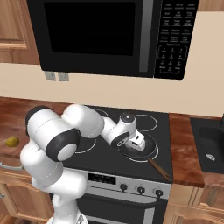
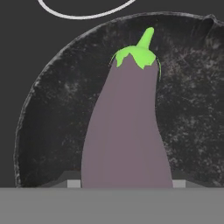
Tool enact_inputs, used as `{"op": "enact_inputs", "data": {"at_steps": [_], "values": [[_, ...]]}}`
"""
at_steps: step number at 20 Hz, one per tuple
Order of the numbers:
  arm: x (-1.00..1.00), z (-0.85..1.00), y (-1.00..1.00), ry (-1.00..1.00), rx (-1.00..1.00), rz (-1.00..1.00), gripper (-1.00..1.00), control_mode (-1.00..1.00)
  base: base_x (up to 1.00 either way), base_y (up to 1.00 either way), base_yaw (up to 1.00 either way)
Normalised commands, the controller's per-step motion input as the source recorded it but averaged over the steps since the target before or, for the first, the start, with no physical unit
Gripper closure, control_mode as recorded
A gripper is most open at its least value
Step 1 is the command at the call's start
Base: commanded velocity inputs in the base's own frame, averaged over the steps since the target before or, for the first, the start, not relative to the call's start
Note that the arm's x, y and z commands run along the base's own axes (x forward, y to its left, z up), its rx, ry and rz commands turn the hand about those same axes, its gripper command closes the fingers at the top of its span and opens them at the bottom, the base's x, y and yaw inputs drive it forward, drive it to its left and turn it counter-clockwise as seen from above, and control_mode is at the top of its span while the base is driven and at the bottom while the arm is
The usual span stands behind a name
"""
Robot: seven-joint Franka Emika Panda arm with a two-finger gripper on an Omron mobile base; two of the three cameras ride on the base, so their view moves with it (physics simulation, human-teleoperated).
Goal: Put the squash and eggplant in the pan. Then turn on the front right burner and set the heat to medium.
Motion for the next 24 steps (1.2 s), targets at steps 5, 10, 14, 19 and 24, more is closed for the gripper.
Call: {"op": "enact_inputs", "data": {"at_steps": [5, 10, 14, 19, 24], "values": [[0.01, 0.00, 0.00, 0.00, 0.00, 0.00, 1.00, -1.00, 0.00, 0.00, 0.00], [0.03, -0.01, 0.00, 0.00, 0.00, 0.00, 1.00, -1.00, 0.00, 0.00, 0.00], [0.10, -0.04, 0.00, 0.00, 0.00, 0.00, 1.00, -1.00, 0.00, 0.00, 0.00], [0.11, -0.03, 0.00, 0.00, 0.00, 0.00, 1.00, -1.00, 0.00, 0.00, 0.00], [0.13, -0.04, 0.00, 0.00, 0.00, 0.00, -1.00, -1.00, 0.00, 0.00, 0.00]]}}
